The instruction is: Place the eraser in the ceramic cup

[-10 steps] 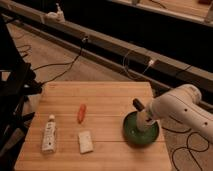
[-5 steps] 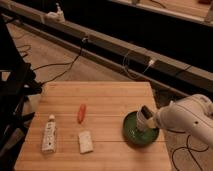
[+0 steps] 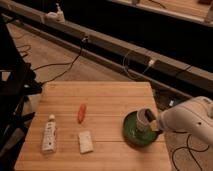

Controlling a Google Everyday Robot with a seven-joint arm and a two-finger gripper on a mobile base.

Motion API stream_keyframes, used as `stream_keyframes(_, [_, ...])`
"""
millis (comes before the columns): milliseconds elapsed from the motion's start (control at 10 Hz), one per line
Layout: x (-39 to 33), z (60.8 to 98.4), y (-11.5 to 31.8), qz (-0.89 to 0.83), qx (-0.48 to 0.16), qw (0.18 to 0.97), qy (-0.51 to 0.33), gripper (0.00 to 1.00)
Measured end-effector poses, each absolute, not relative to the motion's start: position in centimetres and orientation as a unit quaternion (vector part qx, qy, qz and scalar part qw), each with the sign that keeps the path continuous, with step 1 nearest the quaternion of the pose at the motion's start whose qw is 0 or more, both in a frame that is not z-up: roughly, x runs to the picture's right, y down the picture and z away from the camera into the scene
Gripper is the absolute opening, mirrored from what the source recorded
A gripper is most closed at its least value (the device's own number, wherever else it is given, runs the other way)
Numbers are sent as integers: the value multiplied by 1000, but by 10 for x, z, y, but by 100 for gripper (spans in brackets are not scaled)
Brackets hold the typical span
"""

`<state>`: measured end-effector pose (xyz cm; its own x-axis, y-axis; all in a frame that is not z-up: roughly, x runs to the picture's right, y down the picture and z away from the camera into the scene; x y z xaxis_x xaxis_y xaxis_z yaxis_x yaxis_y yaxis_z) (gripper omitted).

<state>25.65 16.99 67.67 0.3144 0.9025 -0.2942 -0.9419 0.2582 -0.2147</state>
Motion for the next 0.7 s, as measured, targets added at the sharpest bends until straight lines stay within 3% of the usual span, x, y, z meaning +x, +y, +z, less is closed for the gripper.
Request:
stream_keyframes(200, [256,681,163,583,-173,792,52,80])
stream_keyframes(700, [251,688,153,579,-174,795,41,80])
